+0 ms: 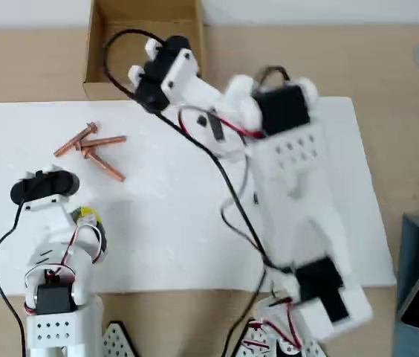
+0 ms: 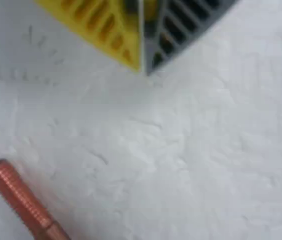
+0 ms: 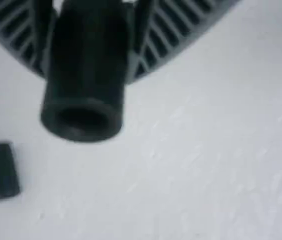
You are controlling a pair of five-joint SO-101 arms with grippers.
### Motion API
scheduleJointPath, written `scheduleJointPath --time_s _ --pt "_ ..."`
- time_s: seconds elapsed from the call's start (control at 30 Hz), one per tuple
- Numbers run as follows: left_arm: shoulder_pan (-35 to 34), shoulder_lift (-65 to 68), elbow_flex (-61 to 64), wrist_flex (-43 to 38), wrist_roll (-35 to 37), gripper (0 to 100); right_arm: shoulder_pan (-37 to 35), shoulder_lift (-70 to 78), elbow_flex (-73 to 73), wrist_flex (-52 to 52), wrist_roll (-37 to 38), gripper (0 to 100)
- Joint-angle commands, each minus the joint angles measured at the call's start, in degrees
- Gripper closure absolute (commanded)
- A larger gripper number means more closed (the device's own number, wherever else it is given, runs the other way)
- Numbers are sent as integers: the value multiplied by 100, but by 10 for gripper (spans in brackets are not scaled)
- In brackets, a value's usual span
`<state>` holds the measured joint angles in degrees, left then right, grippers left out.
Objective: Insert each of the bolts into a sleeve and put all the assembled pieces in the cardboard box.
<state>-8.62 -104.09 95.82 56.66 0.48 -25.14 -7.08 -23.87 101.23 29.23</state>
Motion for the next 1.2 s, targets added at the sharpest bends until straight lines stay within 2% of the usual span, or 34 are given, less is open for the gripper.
scheduleJointPath --time_s 0.0,0.37,0.87,1.07,1.17 --pt "-44 -31 -35 -62 -18 998 268 -980 752 79 -308 988" --pt "-53 -31 -35 -62 -9 998 1349 -2088 3081 -457 -1099 988" --pt "-53 -22 -53 -44 -9 998 1420 -3547 5604 -1134 -1749 988" --pt "-44 -13 -844 1002 0 998 1446 -4462 6097 -1099 -2119 988" --pt "-273 -4 -1266 1073 -9 998 1516 -4919 6185 -1099 -2233 988"
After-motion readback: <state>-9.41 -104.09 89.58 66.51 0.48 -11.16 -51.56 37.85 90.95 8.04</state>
